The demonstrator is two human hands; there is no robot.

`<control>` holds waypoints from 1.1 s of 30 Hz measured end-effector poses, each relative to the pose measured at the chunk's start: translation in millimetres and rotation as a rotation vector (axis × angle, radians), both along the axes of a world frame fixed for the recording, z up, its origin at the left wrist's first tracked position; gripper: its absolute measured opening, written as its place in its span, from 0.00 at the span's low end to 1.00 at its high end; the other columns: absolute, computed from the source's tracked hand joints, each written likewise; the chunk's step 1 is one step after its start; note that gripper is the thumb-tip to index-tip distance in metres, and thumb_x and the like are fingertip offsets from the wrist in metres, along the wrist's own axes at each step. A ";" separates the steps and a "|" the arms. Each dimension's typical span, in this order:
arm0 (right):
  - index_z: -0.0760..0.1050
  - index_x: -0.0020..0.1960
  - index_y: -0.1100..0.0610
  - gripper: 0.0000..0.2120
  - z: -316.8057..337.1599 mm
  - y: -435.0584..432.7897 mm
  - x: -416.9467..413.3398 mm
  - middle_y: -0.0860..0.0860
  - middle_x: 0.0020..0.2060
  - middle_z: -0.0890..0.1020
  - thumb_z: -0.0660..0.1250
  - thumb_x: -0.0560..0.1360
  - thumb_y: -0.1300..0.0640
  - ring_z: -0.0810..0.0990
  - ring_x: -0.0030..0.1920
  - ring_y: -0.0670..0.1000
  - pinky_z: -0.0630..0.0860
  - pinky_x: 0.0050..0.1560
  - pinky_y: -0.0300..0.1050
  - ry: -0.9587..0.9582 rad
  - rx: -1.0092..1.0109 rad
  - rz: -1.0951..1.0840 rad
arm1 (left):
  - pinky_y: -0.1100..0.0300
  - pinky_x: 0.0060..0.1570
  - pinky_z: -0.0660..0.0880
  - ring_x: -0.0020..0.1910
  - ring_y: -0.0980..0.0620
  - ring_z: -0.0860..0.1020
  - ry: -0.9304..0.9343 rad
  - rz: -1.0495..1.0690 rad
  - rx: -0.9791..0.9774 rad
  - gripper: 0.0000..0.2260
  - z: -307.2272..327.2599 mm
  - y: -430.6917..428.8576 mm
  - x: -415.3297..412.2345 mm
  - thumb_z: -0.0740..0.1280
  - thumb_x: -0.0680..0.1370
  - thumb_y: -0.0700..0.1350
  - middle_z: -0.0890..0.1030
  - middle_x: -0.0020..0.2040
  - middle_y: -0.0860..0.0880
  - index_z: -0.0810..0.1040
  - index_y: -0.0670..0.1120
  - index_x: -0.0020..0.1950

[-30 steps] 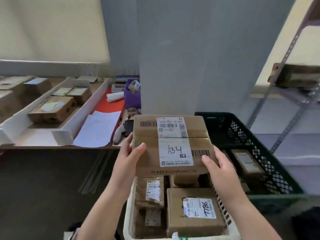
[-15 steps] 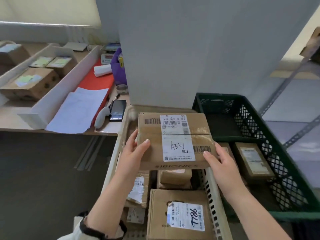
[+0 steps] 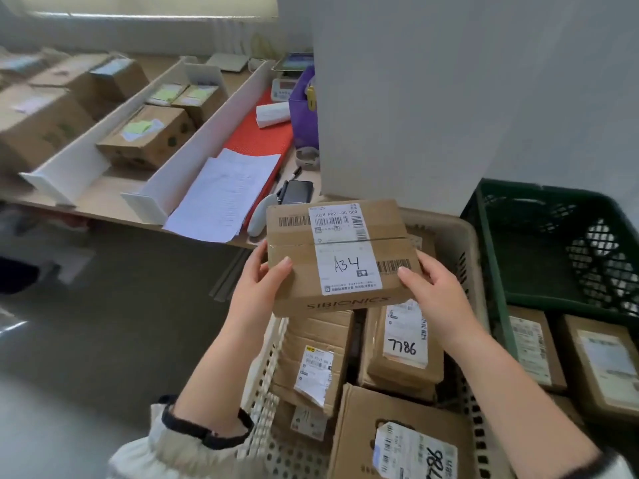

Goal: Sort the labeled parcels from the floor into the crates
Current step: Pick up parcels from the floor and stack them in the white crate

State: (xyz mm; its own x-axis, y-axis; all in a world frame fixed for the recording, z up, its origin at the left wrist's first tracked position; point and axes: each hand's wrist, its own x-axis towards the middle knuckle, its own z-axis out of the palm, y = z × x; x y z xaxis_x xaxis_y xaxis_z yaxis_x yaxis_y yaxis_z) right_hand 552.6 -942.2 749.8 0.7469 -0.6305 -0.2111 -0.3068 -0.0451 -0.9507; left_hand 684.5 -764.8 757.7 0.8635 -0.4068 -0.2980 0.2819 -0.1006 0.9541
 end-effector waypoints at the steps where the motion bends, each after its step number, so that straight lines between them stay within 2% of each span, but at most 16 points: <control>1: 0.75 0.55 0.43 0.10 -0.3 -0.4 7.3 0.44 0.50 0.82 0.61 0.79 0.56 0.79 0.53 0.44 0.75 0.49 0.39 0.023 0.002 0.037 | 0.59 0.44 0.76 0.53 0.53 0.80 0.009 0.032 0.005 0.19 -3.8 5.7 -1.2 0.64 0.78 0.47 0.79 0.56 0.52 0.65 0.59 0.67; 3: 0.74 0.58 0.47 0.10 -5.1 -3.5 21.0 0.44 0.50 0.81 0.62 0.78 0.56 0.79 0.52 0.44 0.72 0.43 0.36 0.105 -0.005 0.120 | 0.58 0.45 0.77 0.54 0.52 0.78 0.047 0.090 0.030 0.21 -22.4 17.9 -13.0 0.65 0.78 0.46 0.76 0.58 0.52 0.62 0.58 0.68; 5: 0.73 0.62 0.51 0.14 -16.4 -8.7 34.2 0.47 0.50 0.81 0.65 0.77 0.56 0.79 0.50 0.44 0.70 0.39 0.35 0.224 -0.045 0.210 | 0.53 0.53 0.77 0.58 0.52 0.76 0.126 0.153 0.056 0.24 -50.8 28.9 -39.1 0.66 0.77 0.45 0.73 0.61 0.52 0.59 0.59 0.69; 7: 0.72 0.63 0.52 0.16 -30.8 -11.3 48.1 0.48 0.52 0.80 0.67 0.75 0.55 0.78 0.49 0.44 0.70 0.38 0.34 0.355 -0.114 0.309 | 0.48 0.59 0.75 0.59 0.52 0.75 0.241 0.217 0.090 0.27 -80.2 37.8 -69.5 0.66 0.77 0.43 0.72 0.60 0.54 0.56 0.58 0.70; 9: 0.73 0.61 0.52 0.17 -48.4 -9.8 62.0 0.48 0.52 0.80 0.69 0.74 0.55 0.78 0.49 0.46 0.73 0.42 0.38 0.457 -0.176 0.402 | 0.45 0.62 0.72 0.59 0.50 0.74 0.318 0.244 0.164 0.30 -109.3 44.3 -95.0 0.67 0.77 0.42 0.71 0.60 0.53 0.53 0.57 0.70; 12: 0.74 0.57 0.52 0.14 -69.1 -6.4 80.4 0.48 0.51 0.80 0.70 0.72 0.59 0.78 0.49 0.48 0.74 0.48 0.41 0.540 -0.254 0.479 | 0.45 0.64 0.71 0.63 0.45 0.72 0.399 0.275 0.219 0.32 -138.8 41.5 -112.5 0.68 0.75 0.41 0.67 0.67 0.48 0.51 0.53 0.70; 14: 0.74 0.57 0.52 0.15 -75.5 -7.8 89.9 0.49 0.51 0.80 0.70 0.72 0.59 0.78 0.49 0.49 0.75 0.47 0.42 0.589 -0.311 0.528 | 0.48 0.59 0.75 0.63 0.44 0.72 0.466 0.323 0.195 0.33 -148.6 33.0 -112.5 0.67 0.77 0.39 0.65 0.66 0.48 0.48 0.48 0.73; 16: 0.75 0.56 0.53 0.14 -79.1 -10.0 97.4 0.49 0.49 0.80 0.70 0.72 0.57 0.79 0.48 0.49 0.76 0.48 0.44 0.634 -0.397 0.568 | 0.54 0.45 0.77 0.62 0.44 0.73 0.549 0.327 0.148 0.30 -152.4 25.4 -111.3 0.64 0.78 0.39 0.65 0.64 0.49 0.47 0.47 0.72; 19: 0.76 0.54 0.55 0.12 -86.2 -8.2 108.6 0.51 0.48 0.81 0.70 0.72 0.54 0.79 0.48 0.51 0.77 0.50 0.47 0.667 -0.512 0.589 | 0.58 0.37 0.77 0.58 0.44 0.77 0.597 0.334 0.146 0.16 -162.7 22.7 -107.2 0.64 0.78 0.41 0.67 0.65 0.45 0.58 0.49 0.57; 21: 0.76 0.53 0.56 0.11 -93.3 -3.3 116.4 0.51 0.48 0.80 0.69 0.72 0.53 0.78 0.47 0.52 0.77 0.48 0.47 0.684 -0.558 0.609 | 0.58 0.35 0.77 0.55 0.44 0.78 0.617 0.355 0.170 0.13 -168.5 23.9 -101.5 0.64 0.79 0.43 0.69 0.63 0.43 0.60 0.49 0.54; 26: 0.73 0.53 0.54 0.11 -114.8 10.2 130.6 0.50 0.45 0.78 0.68 0.73 0.52 0.76 0.44 0.50 0.70 0.38 0.42 0.714 -0.583 0.647 | 0.56 0.36 0.76 0.55 0.44 0.78 0.627 0.413 0.190 0.15 -175.1 27.6 -85.5 0.63 0.79 0.43 0.73 0.61 0.44 0.61 0.46 0.62; 30: 0.74 0.55 0.55 0.14 -124.6 11.7 136.3 0.52 0.48 0.79 0.67 0.73 0.51 0.77 0.47 0.53 0.75 0.45 0.46 0.725 -0.623 0.652 | 0.56 0.38 0.77 0.52 0.45 0.80 0.629 0.402 0.206 0.15 -181.3 29.0 -82.5 0.64 0.78 0.44 0.76 0.59 0.45 0.62 0.46 0.61; 33: 0.75 0.54 0.55 0.12 -128.5 12.1 136.2 0.51 0.47 0.80 0.67 0.73 0.51 0.78 0.46 0.52 0.75 0.45 0.45 0.736 -0.614 0.646 | 0.55 0.38 0.76 0.47 0.46 0.82 0.639 0.408 0.183 0.14 -180.8 30.1 -82.7 0.64 0.78 0.43 0.77 0.57 0.45 0.63 0.45 0.61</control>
State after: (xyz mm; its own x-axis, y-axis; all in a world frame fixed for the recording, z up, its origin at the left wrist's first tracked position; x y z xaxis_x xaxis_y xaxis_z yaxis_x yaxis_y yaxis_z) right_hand 688.8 -930.1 621.3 0.7909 -0.3229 -0.5198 -0.5286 -0.7884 -0.3146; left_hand 601.9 -734.7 576.9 0.5722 0.0102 -0.8201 0.8201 -0.0108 0.5721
